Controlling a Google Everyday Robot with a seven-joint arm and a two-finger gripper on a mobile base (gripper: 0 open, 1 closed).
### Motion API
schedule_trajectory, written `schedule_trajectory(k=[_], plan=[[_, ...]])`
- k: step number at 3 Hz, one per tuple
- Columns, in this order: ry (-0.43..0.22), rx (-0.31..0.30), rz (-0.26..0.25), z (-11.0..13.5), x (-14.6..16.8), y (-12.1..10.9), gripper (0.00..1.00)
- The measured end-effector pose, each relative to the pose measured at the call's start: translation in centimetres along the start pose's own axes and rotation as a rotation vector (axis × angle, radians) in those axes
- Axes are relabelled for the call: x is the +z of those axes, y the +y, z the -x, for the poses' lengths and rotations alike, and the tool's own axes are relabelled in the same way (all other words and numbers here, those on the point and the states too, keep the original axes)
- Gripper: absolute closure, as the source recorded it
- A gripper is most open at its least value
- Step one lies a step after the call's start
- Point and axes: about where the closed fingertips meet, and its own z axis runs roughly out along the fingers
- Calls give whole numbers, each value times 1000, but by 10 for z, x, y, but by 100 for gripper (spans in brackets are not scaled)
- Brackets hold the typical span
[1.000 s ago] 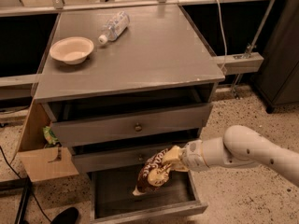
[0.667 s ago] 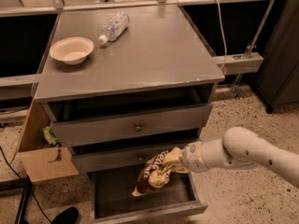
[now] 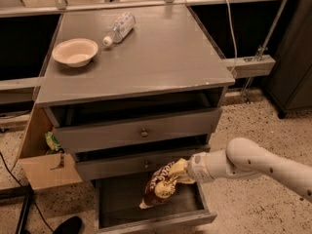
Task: Place brown chip bag into bottom drawer
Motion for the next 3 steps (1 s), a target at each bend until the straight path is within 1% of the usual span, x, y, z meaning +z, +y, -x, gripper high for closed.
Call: schedule_trajectory(k=[1, 2, 3], plan=[[-8, 8, -2, -9, 19, 20, 100], [13, -20, -11, -28, 68, 68, 100], [11, -16, -13, -31, 71, 71, 100]])
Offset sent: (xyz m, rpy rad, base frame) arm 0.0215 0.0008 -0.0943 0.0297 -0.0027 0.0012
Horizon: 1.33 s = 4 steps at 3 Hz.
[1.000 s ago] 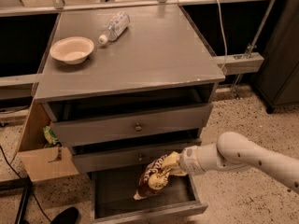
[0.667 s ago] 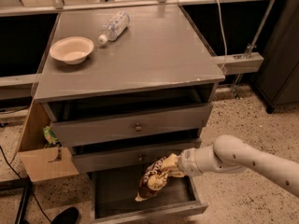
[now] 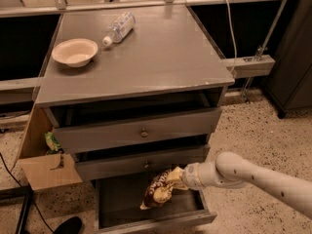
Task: Place brown chip bag into bottom drawer
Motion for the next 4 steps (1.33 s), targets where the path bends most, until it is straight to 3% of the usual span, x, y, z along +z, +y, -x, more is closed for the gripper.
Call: schedule_trajectory(k=[2, 4], plan=[[-30, 3, -6, -18, 32, 23, 100], [-138, -30, -58, -7, 84, 21, 100]])
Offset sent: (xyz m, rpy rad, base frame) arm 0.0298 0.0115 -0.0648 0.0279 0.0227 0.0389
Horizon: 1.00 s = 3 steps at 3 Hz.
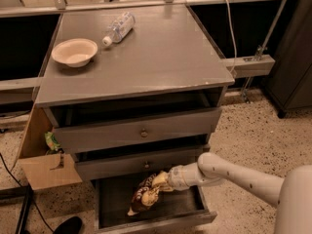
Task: Place brown chip bag into bottom drawer
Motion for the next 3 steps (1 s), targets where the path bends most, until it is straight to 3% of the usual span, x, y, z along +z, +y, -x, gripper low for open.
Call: schedule_trajectory(k=[2, 3], plan=[[-76, -34, -51, 16, 36, -14, 100], [-38, -70, -73, 21, 46, -17, 100]])
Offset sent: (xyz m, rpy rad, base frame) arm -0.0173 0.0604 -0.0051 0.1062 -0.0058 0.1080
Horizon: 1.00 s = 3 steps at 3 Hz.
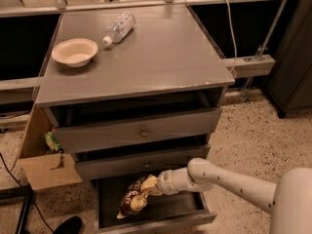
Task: Place brown chip bag into bottom drawer
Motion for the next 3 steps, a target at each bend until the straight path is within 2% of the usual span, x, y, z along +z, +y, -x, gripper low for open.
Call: schedule_trajectory(k=[1, 2, 3], plan=[[117, -45, 17, -15, 9, 9, 100], [200, -62, 45, -31, 12, 17, 100], [248, -68, 111, -43, 14, 33, 100]])
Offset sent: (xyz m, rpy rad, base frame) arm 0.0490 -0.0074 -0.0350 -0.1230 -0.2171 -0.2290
